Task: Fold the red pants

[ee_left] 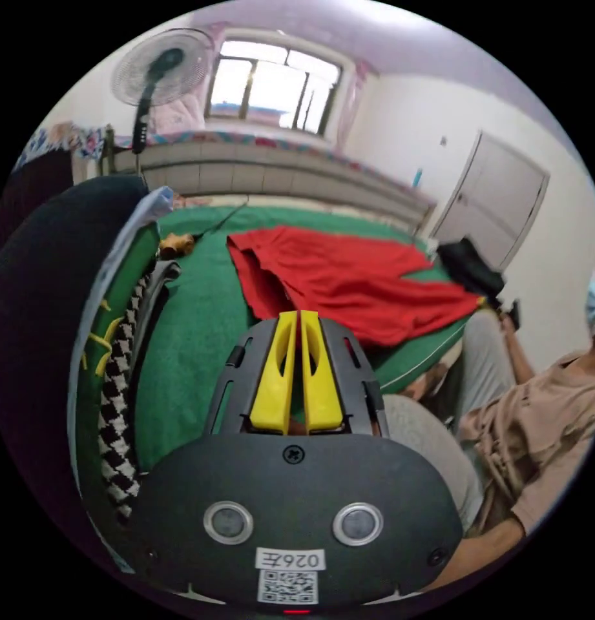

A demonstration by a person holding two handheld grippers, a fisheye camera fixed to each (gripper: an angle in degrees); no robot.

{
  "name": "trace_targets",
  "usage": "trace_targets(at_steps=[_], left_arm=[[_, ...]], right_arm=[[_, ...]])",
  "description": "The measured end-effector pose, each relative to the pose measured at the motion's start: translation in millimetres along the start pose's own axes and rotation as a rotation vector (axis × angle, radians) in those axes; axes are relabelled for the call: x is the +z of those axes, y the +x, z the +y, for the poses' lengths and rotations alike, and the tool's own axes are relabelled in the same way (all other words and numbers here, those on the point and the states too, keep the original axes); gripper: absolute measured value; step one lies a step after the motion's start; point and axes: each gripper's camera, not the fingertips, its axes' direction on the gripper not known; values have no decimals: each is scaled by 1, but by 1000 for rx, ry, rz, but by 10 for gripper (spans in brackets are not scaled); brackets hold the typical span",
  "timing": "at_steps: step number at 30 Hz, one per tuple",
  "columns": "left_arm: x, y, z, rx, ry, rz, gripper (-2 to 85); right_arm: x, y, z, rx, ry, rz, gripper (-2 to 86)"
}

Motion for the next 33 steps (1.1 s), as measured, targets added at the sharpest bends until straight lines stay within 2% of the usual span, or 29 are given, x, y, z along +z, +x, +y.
trace_targets(at_steps=[2,3,6,8,9,10,13,14,15,16,17,19,21,23,25,27,29,33], left_arm=[[-24,-29,14,-105,160,167,-2],[-25,-33,17,-121,174,191,-2],[-22,-30,25,-121,142,153,5],[-19,-20,26,-99,172,140,102],[-17,-18,24,-92,166,149,110],[-10,-14,18,-80,117,175,125],[17,8,-1,26,-71,134,32],[29,21,-8,84,-156,100,6],[34,27,-12,114,-197,93,3],[37,37,-16,158,-250,78,-2],[29,44,-14,193,-230,52,-5],[7,43,-6,195,-157,33,-6],[-17,24,5,123,-70,76,-6],[-47,-11,23,-29,92,174,-5],[-57,-14,29,-57,162,174,0],[-55,-4,28,-52,167,148,37],[-37,8,19,-46,95,125,133],[3,33,2,19,-70,105,158]], right_arm=[[-9,0,4,7,14,50,53],[-14,3,8,20,7,67,59],[-25,8,23,56,29,83,66],[-32,5,28,57,58,90,74],[-35,1,29,45,89,97,80],[-36,-2,29,37,105,100,80],[-33,-26,16,-60,199,109,79],[-19,-35,4,-120,163,129,41],[0,-39,-9,-143,9,159,14],[7,-39,-12,-127,-68,171,6],[5,-42,-10,-157,-109,148,-4],[-20,-41,6,-149,-27,178,-7],[-45,-28,26,-84,28,195,0],[-58,-19,38,-27,93,211,28],[-65,-14,44,29,115,164,59],[-64,-17,50,69,139,88,85],[-53,-24,49,69,111,62,101],[-14,-45,42,88,13,45,126]])
